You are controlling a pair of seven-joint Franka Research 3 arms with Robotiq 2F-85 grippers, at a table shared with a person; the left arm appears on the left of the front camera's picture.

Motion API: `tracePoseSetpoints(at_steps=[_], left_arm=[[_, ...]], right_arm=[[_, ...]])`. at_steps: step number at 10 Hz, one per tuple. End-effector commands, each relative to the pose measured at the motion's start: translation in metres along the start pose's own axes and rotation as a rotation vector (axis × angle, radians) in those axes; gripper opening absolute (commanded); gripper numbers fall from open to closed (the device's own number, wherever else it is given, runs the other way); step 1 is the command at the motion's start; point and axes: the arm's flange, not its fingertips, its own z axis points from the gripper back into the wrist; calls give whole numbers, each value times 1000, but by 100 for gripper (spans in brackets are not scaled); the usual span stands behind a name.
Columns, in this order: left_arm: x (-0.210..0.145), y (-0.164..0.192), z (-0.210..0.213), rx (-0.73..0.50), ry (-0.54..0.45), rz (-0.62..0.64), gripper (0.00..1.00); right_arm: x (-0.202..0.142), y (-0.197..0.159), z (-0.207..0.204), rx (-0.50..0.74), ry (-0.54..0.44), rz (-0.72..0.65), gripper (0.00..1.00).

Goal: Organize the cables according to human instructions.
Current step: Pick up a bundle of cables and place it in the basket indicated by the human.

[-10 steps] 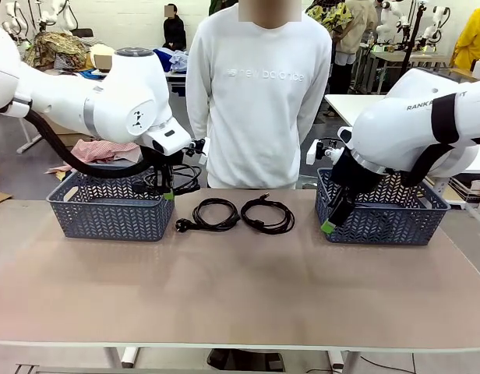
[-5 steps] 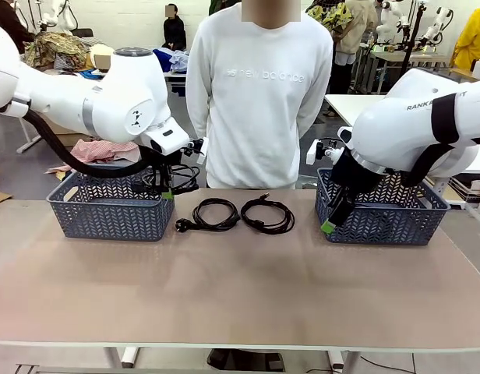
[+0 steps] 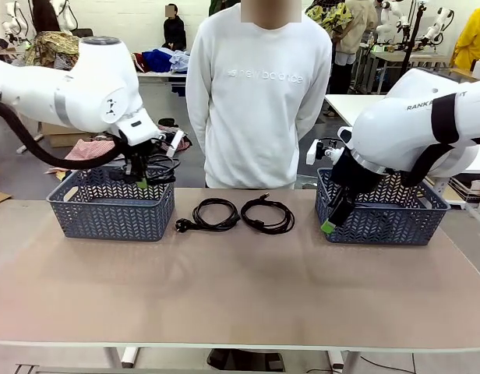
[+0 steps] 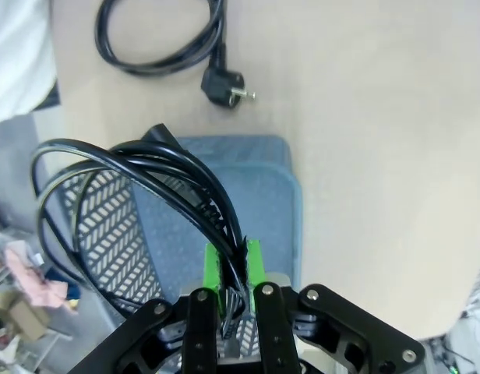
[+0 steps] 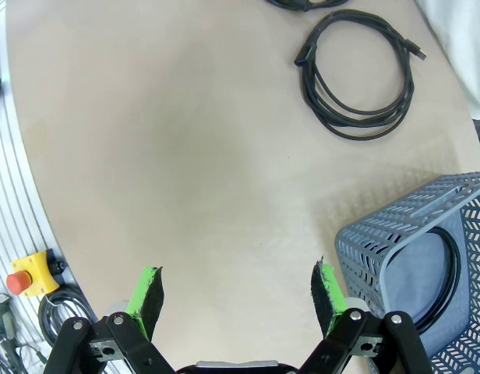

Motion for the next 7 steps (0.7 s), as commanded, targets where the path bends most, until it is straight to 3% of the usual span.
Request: tracePoseSetpoints(at_steps=[1,7], left_arm=[[-27,2,-1,27,1,-44,15],[-67,12,-42,0,8,-2,15]], right_arm=[[2,-1,2,-11,7,-2,100],[2,-1,2,-11,7,-2,100]])
